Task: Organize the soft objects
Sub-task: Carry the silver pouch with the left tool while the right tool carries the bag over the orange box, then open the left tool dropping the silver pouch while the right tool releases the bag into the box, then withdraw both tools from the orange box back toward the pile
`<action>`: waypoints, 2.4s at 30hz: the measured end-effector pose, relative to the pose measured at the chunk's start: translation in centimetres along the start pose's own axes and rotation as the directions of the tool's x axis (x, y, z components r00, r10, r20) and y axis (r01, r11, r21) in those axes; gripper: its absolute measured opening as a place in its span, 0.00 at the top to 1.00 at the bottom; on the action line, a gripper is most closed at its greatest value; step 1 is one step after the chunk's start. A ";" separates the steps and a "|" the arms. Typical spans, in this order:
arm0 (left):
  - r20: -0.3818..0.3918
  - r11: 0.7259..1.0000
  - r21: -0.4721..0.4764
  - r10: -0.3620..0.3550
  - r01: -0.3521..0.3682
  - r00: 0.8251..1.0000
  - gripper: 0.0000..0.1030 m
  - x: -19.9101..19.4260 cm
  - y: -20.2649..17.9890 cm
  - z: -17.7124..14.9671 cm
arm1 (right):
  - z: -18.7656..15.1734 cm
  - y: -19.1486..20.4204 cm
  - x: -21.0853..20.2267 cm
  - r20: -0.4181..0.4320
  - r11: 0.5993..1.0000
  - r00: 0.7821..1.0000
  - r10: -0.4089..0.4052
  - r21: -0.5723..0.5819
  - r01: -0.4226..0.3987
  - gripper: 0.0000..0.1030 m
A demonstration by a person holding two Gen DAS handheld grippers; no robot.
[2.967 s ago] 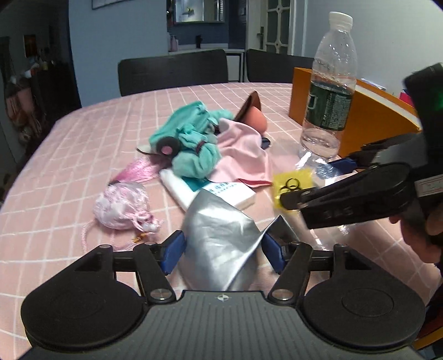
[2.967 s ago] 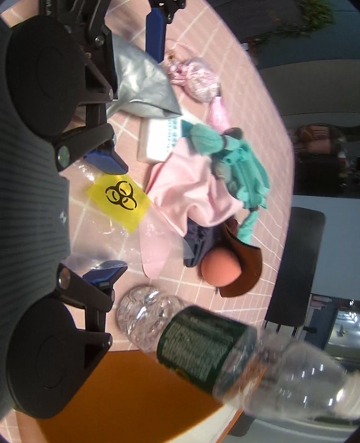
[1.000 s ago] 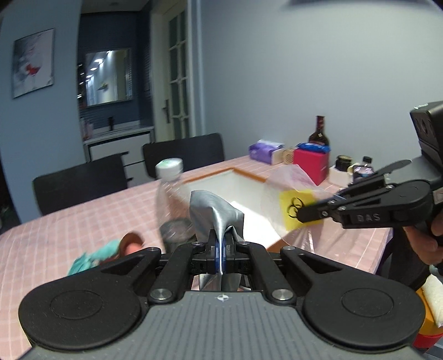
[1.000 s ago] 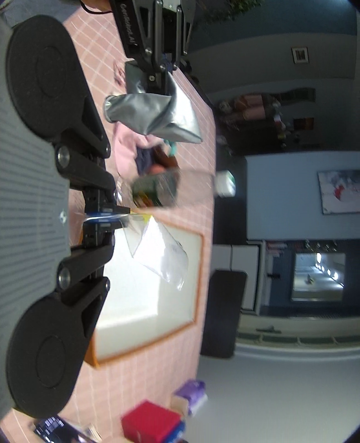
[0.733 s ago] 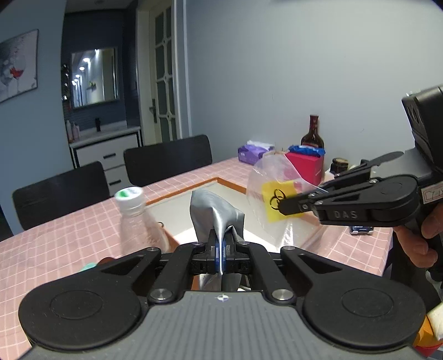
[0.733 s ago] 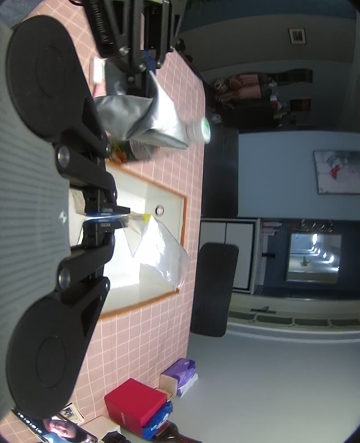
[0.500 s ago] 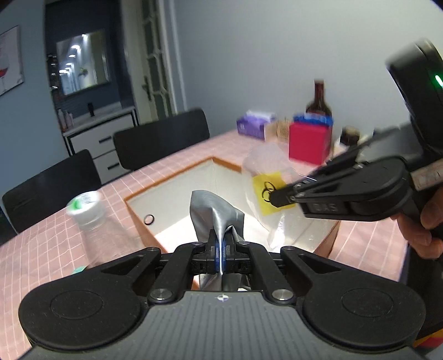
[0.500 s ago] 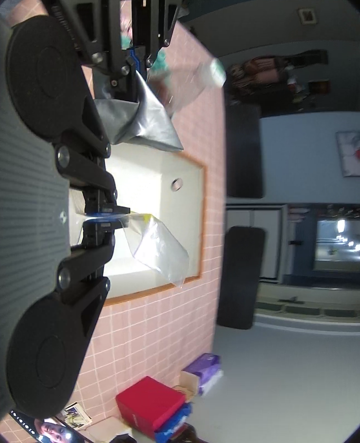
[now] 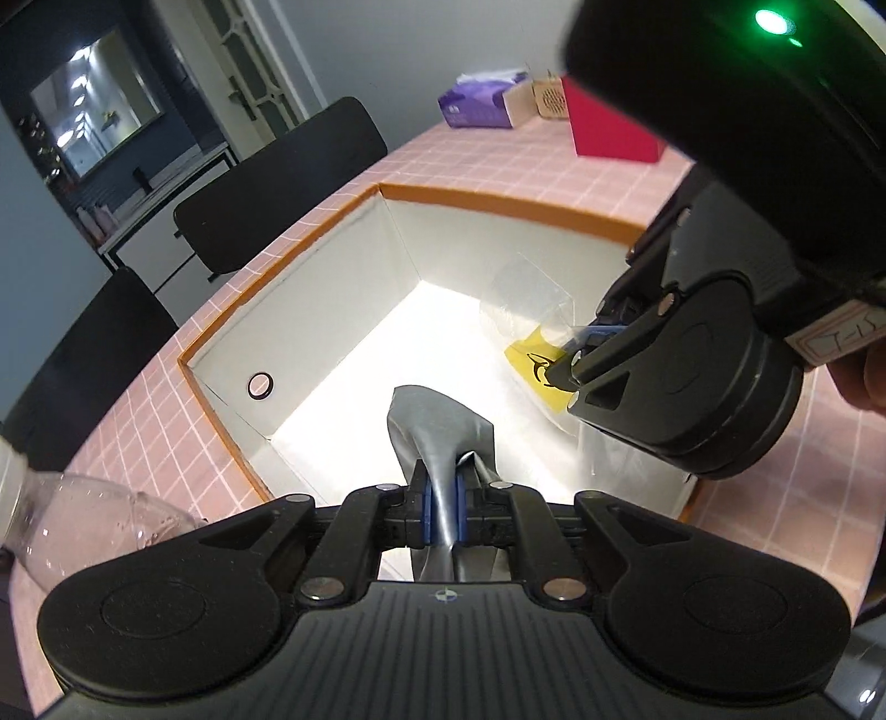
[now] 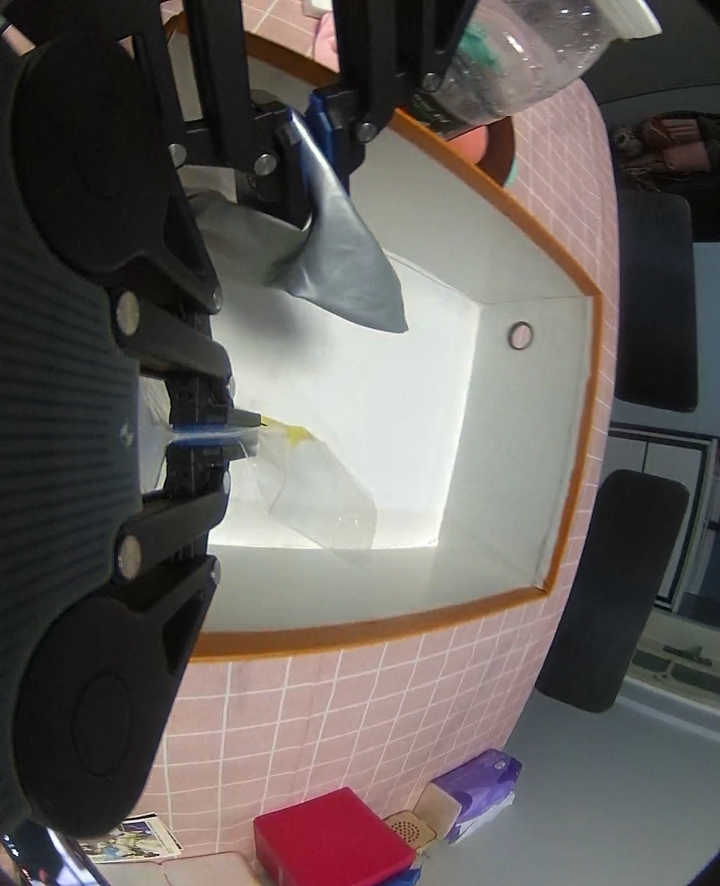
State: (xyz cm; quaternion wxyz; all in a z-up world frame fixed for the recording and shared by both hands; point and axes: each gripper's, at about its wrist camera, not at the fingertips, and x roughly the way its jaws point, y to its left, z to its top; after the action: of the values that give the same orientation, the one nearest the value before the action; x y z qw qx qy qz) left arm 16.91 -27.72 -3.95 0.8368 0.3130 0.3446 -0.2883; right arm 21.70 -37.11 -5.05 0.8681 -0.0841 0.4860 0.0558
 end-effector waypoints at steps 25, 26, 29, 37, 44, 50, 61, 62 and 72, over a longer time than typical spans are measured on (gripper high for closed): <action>0.047 0.994 0.082 0.070 -0.073 0.996 0.52 -1.8 -0.7 0.2 | 0.7 0.9 0.0 -0.047 0.997 0.999 0.027 -0.074 -0.030 0.50; 0.059 0.994 0.076 0.069 -0.073 0.996 0.52 -2.2 -0.6 0.1 | 0.7 0.9 -0.4 -0.034 0.997 0.999 0.031 -0.068 -0.033 0.50; 0.096 0.995 0.065 0.065 -0.071 0.993 0.52 -3.5 -0.5 -0.1 | 0.4 1.1 -1.9 0.015 0.998 1.000 0.026 -0.054 -0.025 0.49; 0.177 0.997 0.049 0.055 -0.065 0.983 0.49 -6.4 -0.1 -1.9 | -1.9 2.2 -4.9 0.100 1.000 0.995 -0.008 0.015 0.007 0.35; 0.236 0.998 0.004 0.066 -0.069 0.970 0.47 -7.9 0.7 -3.4 | -3.7 3.8 -7.3 0.193 0.998 0.980 -0.054 0.039 0.047 0.31; 0.236 0.997 -0.038 0.074 -0.067 0.969 0.46 -6.9 1.3 -3.4 | -4.2 4.3 -8.0 0.211 0.997 0.975 -0.065 0.040 0.058 0.31; 0.116 0.998 0.024 -0.066 0.063 0.991 0.24 -3.7 2.4 -0.1 | -2.7 1.5 -5.9 0.098 0.998 0.994 -0.047 0.040 0.043 0.32; 0.090 0.993 0.034 -0.113 0.110 0.990 0.21 -3.4 2.5 0.0 | -2.7 1.3 -5.7 0.087 0.999 0.995 -0.039 0.039 0.036 0.32; -0.057 0.938 0.269 -0.209 0.217 0.976 0.20 -2.7 0.9 -0.1 | -2.5 0.6 -5.8 0.072 1.000 0.997 0.000 0.020 -0.002 0.32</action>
State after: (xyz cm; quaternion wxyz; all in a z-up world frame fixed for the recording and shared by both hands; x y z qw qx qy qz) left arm 15.92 -26.36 -1.61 0.7446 0.3904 0.3446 -0.4176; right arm 16.53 -37.09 -1.44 0.8857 -0.0731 0.4552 0.0544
